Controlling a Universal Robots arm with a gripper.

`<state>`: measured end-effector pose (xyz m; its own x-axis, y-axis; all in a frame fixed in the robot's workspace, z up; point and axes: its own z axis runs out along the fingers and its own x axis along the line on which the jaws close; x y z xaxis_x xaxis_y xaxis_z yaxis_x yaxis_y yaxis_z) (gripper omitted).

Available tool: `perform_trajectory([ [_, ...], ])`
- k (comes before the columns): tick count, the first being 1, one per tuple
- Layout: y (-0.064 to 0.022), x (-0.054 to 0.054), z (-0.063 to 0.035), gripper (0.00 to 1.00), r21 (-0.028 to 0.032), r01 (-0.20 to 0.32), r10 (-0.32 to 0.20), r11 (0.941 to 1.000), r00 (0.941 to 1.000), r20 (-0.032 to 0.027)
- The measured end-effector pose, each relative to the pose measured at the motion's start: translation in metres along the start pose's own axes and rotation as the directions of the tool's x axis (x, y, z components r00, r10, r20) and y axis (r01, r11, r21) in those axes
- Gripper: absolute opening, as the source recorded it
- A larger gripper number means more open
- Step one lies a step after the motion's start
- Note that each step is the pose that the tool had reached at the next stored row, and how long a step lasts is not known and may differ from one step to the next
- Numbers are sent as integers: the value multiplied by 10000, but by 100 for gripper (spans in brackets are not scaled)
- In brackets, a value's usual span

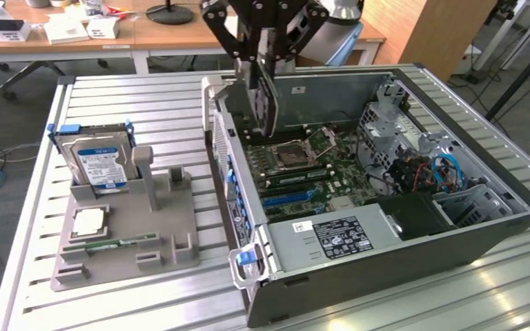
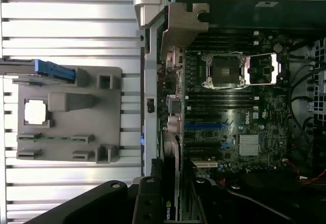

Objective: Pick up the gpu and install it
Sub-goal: 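Pick up the gpu and move the gpu toward the slot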

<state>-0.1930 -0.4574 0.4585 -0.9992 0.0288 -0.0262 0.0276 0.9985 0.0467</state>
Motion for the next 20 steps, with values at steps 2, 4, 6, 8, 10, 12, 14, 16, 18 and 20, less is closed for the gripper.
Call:
perform_trajectory([
  [2,3,-92,4,26,-2,-2,2,10000,10000,0],
  [4,5,-182,6,26,0,0,0,10000,10000,-3],
  [6,8,-271,9,26,0,-2,2,10000,10000,-3],
  [8,10,-366,13,26,-1,0,0,10000,10000,-4],
  [10,13,-455,17,26,-2,-2,2,10000,10000,-4],
  [12,15,-546,20,26,0,0,0,10000,10000,-4],
  [14,17,-634,24,26,-1,-2,2,10000,10000,-5],
  [16,20,-729,28,26,0,-1,1,10000,10000,-5],
  [18,23,-818,31,26,0,-2,2,10000,10000,-4],
  [20,25,-909,35,26,0,-1,1,10000,10000,-5],
])
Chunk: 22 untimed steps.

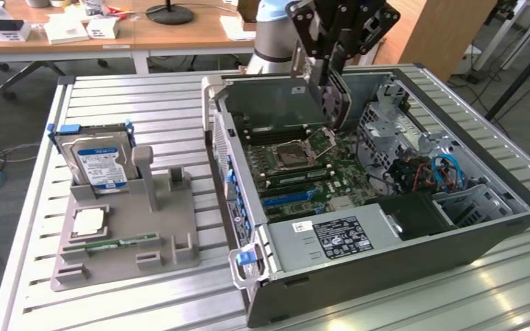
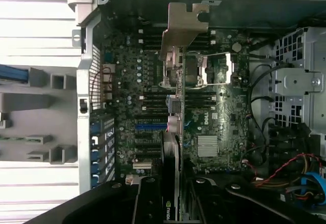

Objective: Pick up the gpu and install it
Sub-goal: 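Pick up the gpu and move the gpu toward the slot, then insert the gpu into the slot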

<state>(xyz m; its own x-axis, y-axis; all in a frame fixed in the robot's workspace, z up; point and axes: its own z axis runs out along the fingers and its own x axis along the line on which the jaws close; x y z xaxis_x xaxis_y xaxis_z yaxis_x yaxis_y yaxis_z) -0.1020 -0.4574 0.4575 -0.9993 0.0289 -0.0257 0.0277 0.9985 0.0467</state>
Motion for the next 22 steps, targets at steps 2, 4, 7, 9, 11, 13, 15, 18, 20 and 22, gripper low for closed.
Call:
perform_trajectory([
  [2,3,-92,4,26,-1,0,0,10000,10000,0],
  [4,5,-182,7,26,0,-1,1,10000,10000,0],
  [7,9,-317,12,26,0,-1,1,10000,10000,-1],
  [9,11,-393,14,26,1,0,0,10000,10000,1],
  [11,10,-398,14,26,0,1,-1,10000,10000,-1],
  [13,11,-399,15,26,-1,0,0,10000,10000,-1],
  [15,11,-399,15,26,0,0,0,10000,10000,-1],
  [18,11,-398,15,26,0,-1,1,10000,10000,0],
  [20,11,-399,15,26,0,0,0,10000,10000,-1],
  [22,11,-399,15,26,0,0,0,10000,10000,0],
])
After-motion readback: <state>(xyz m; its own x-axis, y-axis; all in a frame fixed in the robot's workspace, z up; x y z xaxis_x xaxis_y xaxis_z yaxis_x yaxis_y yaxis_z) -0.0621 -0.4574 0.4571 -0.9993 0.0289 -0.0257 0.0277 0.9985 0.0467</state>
